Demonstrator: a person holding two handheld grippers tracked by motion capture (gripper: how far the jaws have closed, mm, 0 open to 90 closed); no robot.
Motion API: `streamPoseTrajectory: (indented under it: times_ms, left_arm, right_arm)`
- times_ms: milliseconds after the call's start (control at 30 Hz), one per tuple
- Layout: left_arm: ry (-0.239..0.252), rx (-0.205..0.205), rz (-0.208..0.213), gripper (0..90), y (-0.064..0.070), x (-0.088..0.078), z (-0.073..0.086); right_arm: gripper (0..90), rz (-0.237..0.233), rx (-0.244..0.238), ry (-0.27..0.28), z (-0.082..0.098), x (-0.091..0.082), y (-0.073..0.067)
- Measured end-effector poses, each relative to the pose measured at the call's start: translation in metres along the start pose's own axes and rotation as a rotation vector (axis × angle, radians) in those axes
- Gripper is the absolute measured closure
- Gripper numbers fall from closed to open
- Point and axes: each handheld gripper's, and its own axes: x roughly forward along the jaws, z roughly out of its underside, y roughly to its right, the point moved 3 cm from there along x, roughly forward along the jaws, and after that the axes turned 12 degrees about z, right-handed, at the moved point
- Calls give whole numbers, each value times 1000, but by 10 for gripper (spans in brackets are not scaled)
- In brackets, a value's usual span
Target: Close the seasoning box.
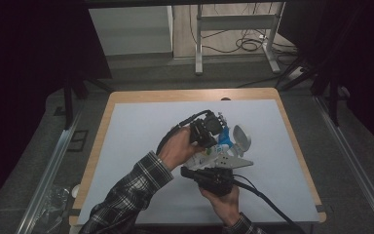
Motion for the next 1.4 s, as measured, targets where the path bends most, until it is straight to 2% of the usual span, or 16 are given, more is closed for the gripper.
streamPoseTrajectory:
  times_ms: [633,1400]
  left_arm:
    - [-14,-4,-6,900,-1,1,-1]
    - [-43,-4,-48,900,0,-4,-4]
  right_arm:
    - [897,-4,7,3,-1,0,0]
    - [897,-9,11,17,0,2,-1]
